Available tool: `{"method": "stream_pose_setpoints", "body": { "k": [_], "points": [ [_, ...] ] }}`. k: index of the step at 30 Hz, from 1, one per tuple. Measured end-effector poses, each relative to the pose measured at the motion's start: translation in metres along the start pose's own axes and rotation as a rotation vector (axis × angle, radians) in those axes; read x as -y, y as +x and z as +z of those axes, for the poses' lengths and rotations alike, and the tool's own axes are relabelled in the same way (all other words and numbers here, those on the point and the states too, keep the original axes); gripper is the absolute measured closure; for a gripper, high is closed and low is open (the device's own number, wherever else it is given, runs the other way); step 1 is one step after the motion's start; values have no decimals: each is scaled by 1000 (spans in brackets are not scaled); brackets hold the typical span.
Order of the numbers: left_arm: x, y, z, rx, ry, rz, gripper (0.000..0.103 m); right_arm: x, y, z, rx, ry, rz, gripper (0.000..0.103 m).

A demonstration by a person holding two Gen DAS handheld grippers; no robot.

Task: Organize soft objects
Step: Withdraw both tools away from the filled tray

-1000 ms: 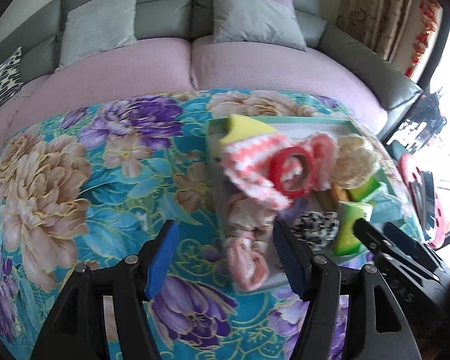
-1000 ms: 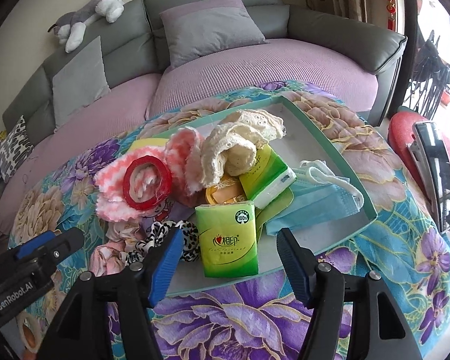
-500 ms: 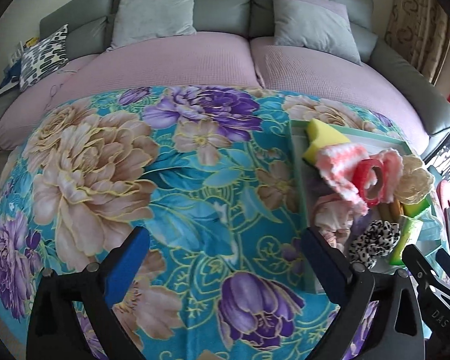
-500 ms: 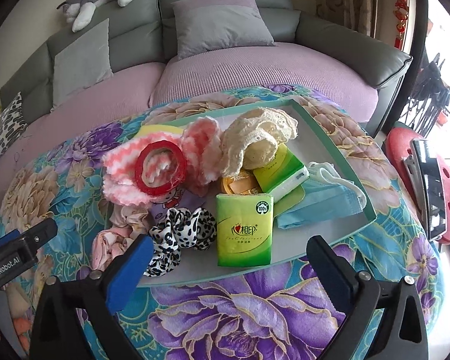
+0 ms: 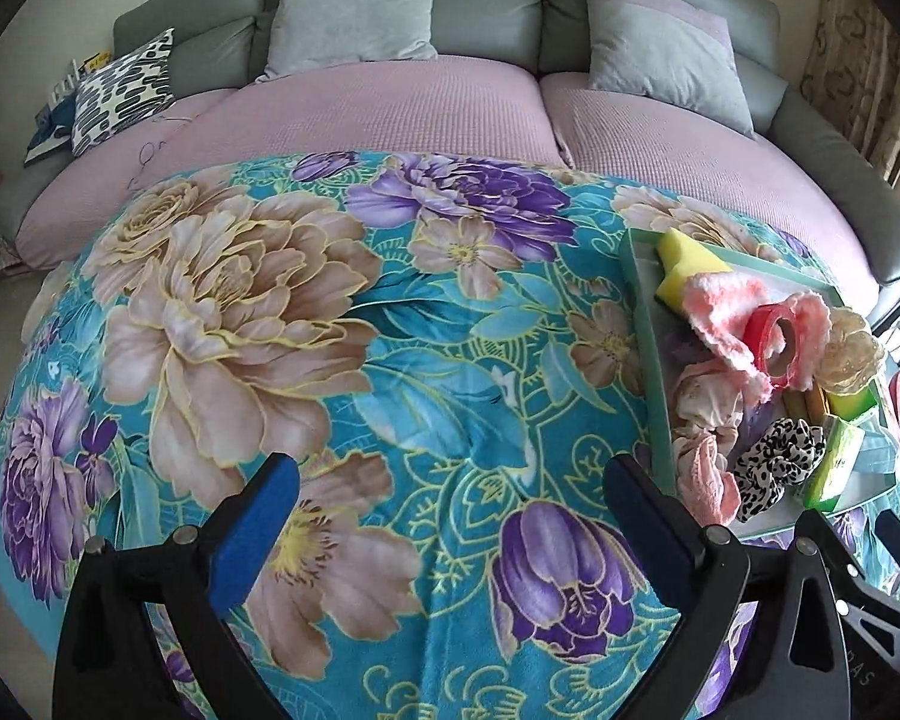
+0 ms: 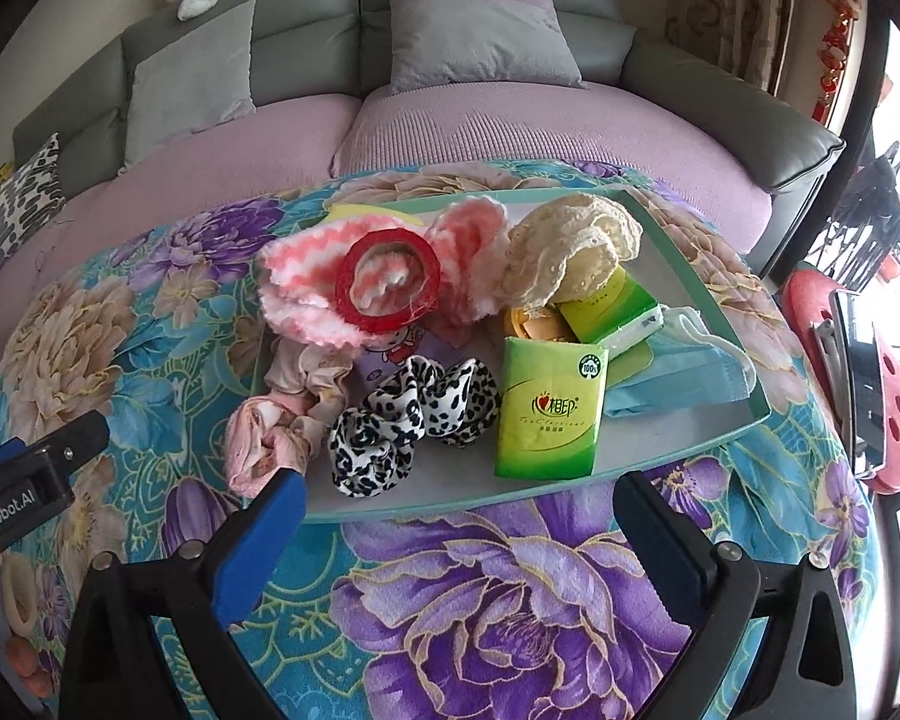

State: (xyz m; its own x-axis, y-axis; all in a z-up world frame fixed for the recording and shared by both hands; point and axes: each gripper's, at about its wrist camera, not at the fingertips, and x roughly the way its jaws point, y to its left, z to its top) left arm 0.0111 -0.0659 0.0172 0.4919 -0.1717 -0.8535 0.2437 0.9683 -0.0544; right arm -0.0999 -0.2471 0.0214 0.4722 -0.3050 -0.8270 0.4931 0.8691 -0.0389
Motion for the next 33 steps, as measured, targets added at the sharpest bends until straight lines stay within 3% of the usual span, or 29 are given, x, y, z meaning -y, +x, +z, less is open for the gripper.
{"method": "stream_pose_setpoints", "body": {
  "k": [6, 11, 33],
  "points": [
    [-10, -4, -8, -4, -16, 38, 2, -7, -1, -7, -12, -19, -6, 0],
    [-13, -5, -14, -3, 5, 140, 2, -11, -3, -12, -17, -28, -10, 0],
    [-17, 2, -31, -73, 52, 141, 2, -17, 9, -17, -47, -45, -9, 0]
  ]
}}
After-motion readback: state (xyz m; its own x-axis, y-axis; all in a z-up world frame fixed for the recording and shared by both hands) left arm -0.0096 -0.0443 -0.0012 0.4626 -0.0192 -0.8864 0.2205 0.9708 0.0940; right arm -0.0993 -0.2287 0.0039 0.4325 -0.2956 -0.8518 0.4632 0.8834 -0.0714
